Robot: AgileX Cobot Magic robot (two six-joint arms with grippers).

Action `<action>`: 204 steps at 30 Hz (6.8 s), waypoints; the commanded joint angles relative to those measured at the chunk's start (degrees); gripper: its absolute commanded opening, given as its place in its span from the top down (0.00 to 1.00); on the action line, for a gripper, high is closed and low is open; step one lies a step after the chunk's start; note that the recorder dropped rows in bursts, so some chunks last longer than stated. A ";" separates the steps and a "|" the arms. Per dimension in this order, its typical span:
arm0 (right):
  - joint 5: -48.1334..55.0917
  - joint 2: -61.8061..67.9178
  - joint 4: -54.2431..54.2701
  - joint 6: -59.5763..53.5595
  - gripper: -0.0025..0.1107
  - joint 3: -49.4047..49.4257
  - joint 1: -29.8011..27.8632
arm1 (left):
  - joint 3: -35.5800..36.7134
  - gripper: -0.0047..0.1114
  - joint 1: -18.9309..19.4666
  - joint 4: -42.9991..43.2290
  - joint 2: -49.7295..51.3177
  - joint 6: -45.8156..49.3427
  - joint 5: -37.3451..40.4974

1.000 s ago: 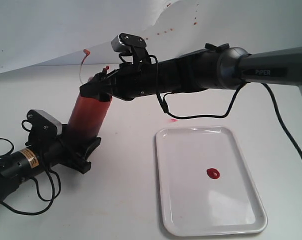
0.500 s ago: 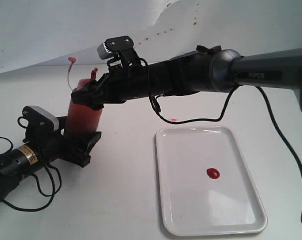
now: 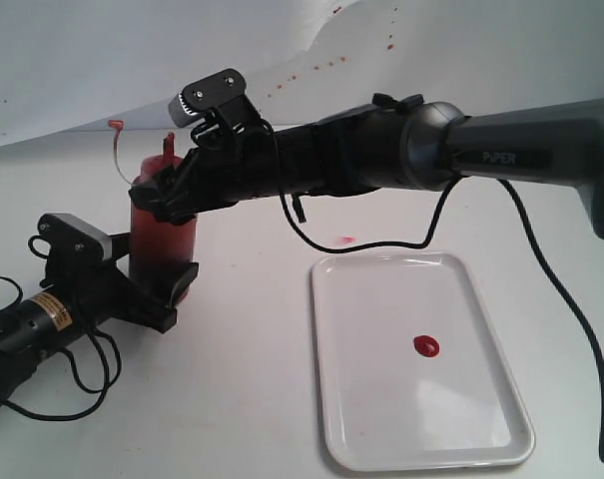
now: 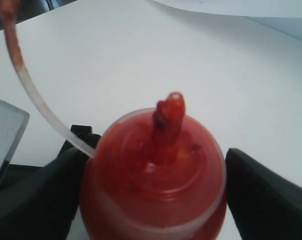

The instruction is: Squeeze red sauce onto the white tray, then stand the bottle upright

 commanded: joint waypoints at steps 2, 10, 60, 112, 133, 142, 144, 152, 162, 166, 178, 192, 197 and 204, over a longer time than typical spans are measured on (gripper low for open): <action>-2.37 0.23 -1.83 -1.41 0.39 0.21 -0.35 | 1.87 0.23 0.06 -2.63 -2.19 -0.63 -0.93; -0.27 -0.75 -1.83 -1.41 0.39 0.21 0.19 | 1.87 0.23 0.06 -2.63 -2.32 -0.63 -0.93; 0.96 -11.52 -33.63 32.66 0.18 0.21 2.42 | 21.58 0.29 0.06 -3.13 -26.20 -5.78 -0.93; 25.48 -47.43 -93.25 93.67 0.98 40.61 -36.03 | -20.30 0.96 10.82 -22.47 -46.22 0.75 119.04; 28.77 -103.91 -93.50 93.07 0.98 41.35 -35.85 | -20.30 0.96 10.82 -21.84 -102.11 1.18 118.80; 29.60 -121.58 -93.50 93.07 0.98 41.35 -35.85 | -20.30 0.96 10.72 -21.97 -120.06 1.06 120.35; 29.60 -124.20 -94.36 93.07 0.98 41.35 -35.85 | -20.30 0.96 10.72 -22.09 -122.37 1.06 120.35; 30.37 -126.01 -97.50 93.07 0.98 41.30 -35.82 | -19.88 0.96 9.98 -25.83 -123.66 1.19 122.74; 21.41 -126.01 -97.74 93.07 0.98 46.71 -35.82 | -7.54 0.96 9.98 -25.20 -123.66 0.97 108.93; 12.41 -126.01 -97.74 93.07 0.98 54.59 -35.82 | 0.34 0.96 9.98 -25.30 -123.66 0.84 98.63; -19.61 -126.01 -98.41 93.17 0.98 79.96 -35.82 | 22.03 0.96 9.98 -27.00 -123.66 0.54 71.30; -16.50 -126.01 -97.21 93.06 0.98 90.31 -35.82 | 31.37 0.96 9.98 -26.72 -123.66 0.93 72.77; -16.65 -126.01 -96.19 93.06 0.98 90.31 -35.82 | 31.37 0.96 9.98 -26.72 -123.66 0.93 73.60; -16.65 -126.01 -96.19 93.06 0.98 90.31 -35.82 | 31.37 0.96 9.98 -26.72 -123.66 0.93 75.51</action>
